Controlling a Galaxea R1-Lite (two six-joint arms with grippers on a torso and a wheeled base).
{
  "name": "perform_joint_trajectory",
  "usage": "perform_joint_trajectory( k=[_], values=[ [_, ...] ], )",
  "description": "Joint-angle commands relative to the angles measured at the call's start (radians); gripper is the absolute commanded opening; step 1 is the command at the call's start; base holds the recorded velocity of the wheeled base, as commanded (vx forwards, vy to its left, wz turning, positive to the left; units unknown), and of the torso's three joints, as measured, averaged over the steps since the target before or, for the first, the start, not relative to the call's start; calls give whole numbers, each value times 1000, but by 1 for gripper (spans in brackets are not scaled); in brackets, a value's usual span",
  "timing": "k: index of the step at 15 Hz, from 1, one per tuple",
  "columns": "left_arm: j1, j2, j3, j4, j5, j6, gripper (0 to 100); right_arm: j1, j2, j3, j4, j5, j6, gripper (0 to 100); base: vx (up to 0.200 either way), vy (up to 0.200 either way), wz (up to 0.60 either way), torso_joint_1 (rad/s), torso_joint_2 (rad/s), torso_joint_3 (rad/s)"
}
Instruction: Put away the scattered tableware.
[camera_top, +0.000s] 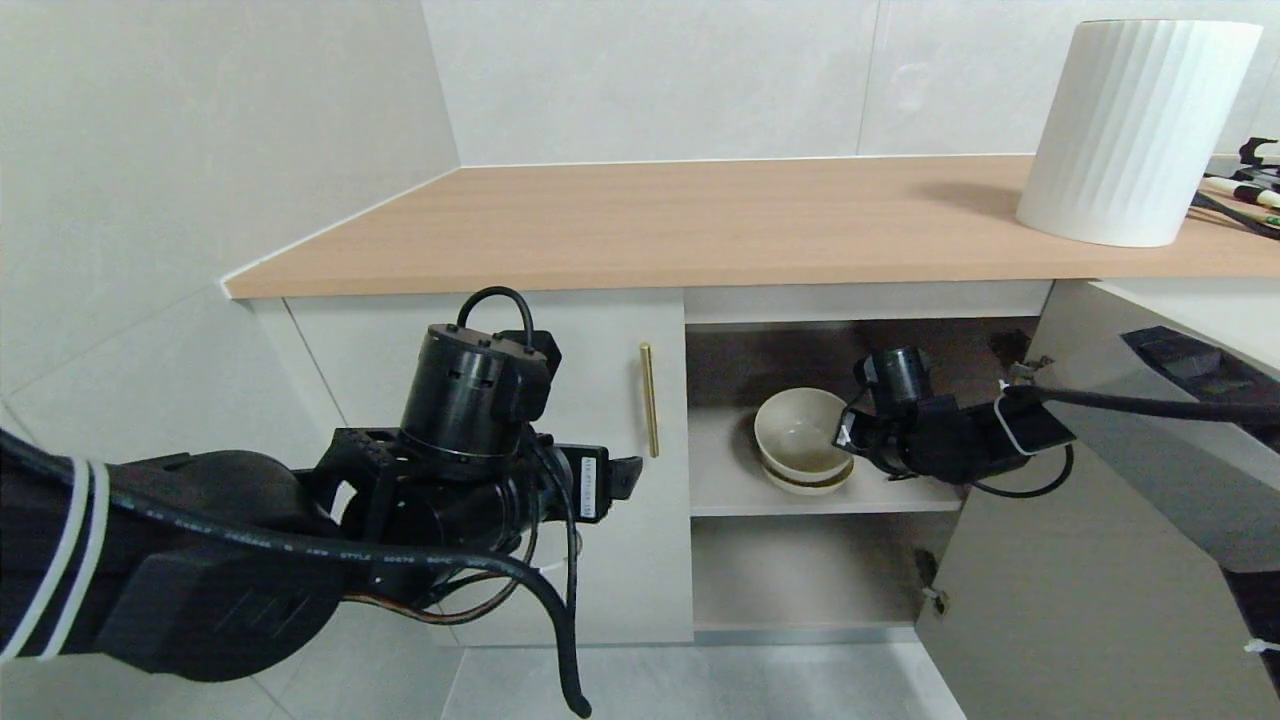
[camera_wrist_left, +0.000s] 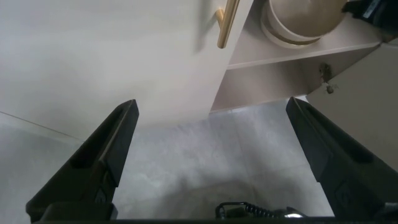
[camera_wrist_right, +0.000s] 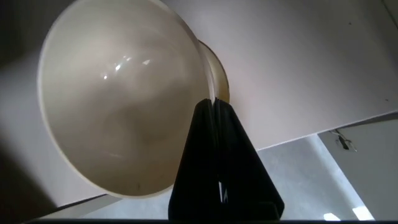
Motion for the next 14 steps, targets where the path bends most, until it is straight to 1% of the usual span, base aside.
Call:
perform_joint_trajectory(
  k=[1,8,9,14],
  values=[
    [0,3,0,0,1,-1,100,0,22,-14,0,1,-1,0,0,0,0,0,0,0],
    [0,3,0,0,1,-1,100,2,28,-20,0,-1,-1,0,0,0,0,0,0,0],
    [0,3,0,0,1,-1,100,2,28,-20,0,-1,-2,100,0,0,0,0,0,0],
    [5,12,0,-2,1,-1,100,2,25,-17,0,-1,-1,100,0,0,0,0,0,0]
  ],
)
